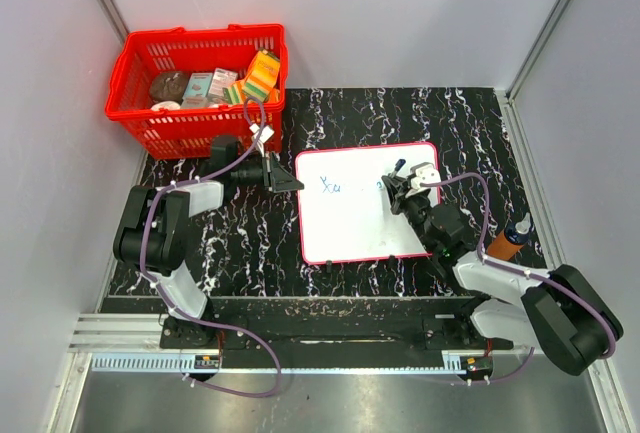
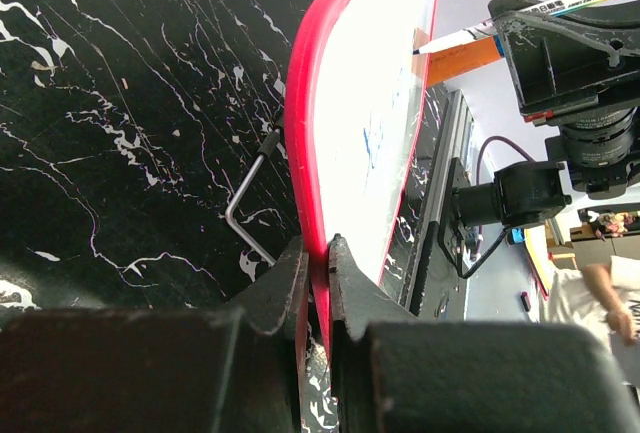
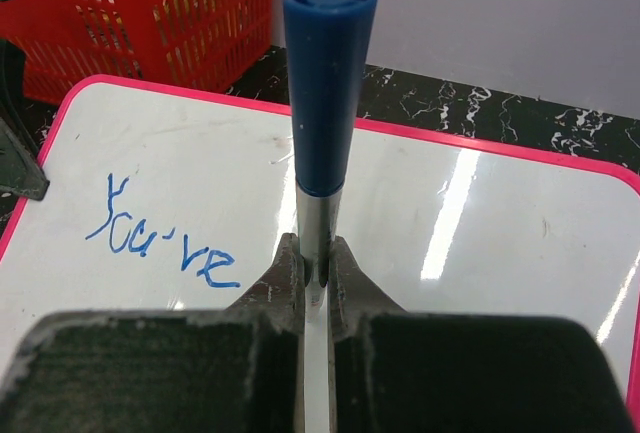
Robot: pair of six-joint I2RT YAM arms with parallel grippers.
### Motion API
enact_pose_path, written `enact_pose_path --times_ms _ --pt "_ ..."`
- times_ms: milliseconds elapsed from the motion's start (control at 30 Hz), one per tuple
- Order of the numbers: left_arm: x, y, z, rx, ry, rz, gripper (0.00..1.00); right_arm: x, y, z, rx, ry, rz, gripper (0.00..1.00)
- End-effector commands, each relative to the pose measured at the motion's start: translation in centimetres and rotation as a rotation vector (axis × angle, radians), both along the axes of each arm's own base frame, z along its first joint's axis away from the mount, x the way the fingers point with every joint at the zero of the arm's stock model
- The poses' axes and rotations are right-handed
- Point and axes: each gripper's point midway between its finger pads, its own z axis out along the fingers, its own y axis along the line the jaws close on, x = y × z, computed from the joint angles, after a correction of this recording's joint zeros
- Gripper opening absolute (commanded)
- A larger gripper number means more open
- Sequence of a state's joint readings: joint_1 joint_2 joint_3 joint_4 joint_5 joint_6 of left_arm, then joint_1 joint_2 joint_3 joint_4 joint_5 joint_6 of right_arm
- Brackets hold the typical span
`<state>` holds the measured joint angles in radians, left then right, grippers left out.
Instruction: Write a sentence on the whiteboard
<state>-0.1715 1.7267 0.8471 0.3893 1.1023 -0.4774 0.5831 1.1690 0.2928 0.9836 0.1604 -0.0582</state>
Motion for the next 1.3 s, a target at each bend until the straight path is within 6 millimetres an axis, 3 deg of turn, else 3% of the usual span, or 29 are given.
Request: enact_pose_path --times_ms 0,600,1067,1267 --pt "0.7 -0.5 0.7 0.034 -0.126 -0.003 0.0 -0.7 0.6 0.2 0.021 0.001 0.038 0.0" --pt "0.5 -0.7 0.5 0.047 -0.131 -0.01 0.0 -0.5 1.5 0.1 0.045 0.013 0.074 0.0" --pt "0.6 -0.6 0.7 0.055 -0.141 -0.007 0.0 -0.5 1.8 2.3 0.075 -0.039 0.085 0.0" --pt "0.7 -0.7 1.2 0.048 -0.146 -0.008 0.02 -1.8 0.3 5.5 0.117 -0.095 0.061 0.0"
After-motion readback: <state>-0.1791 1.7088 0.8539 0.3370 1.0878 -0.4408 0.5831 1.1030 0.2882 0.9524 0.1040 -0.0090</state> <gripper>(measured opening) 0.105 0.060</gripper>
